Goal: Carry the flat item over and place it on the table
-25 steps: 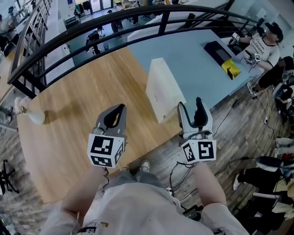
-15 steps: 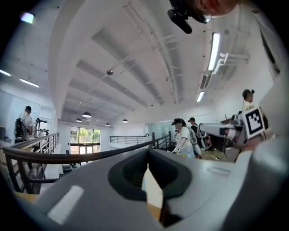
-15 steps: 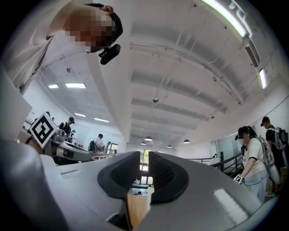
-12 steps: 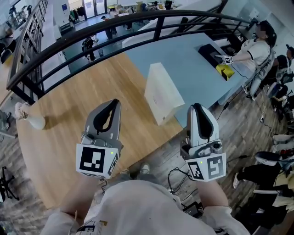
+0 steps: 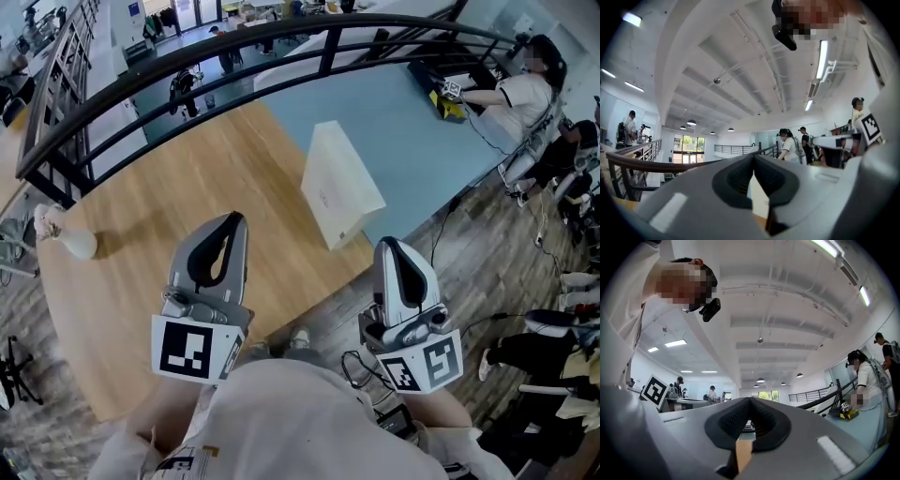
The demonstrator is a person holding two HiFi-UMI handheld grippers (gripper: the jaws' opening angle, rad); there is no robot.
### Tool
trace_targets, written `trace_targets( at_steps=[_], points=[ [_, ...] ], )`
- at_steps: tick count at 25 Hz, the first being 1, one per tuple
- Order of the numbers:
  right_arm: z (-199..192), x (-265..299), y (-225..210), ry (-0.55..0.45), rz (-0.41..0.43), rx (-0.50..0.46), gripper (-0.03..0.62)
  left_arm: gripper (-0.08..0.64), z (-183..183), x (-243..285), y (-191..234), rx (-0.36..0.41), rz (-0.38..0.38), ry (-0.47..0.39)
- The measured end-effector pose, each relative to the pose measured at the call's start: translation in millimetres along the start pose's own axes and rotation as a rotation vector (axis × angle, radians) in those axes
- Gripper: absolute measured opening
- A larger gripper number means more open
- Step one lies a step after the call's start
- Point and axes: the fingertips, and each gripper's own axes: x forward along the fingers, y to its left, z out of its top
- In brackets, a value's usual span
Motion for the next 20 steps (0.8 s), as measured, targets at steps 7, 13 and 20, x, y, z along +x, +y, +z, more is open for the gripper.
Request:
trace_targets(
  at_steps=[7, 13, 20],
  points=[
    [-6.1, -0.1, 0.4, 0.041, -0.016, -0.021, 0.0, 0.003, -19.0, -0.3, -9.3, -0.02, -0.027, 0.053],
    [3.8, -2.6, 4.6, 0.009, -0.024, -0.124, 0.0, 0.003, -15.6, 4.1, -16.0, -0.012, -0.044, 0.043],
    [1.6, -4.8, -1.1, 0.02, -0.023, -0.084, 0.0, 0.003, -17.3, 3.3, -24.2, -0.007, -0.05, 0.05]
  ],
)
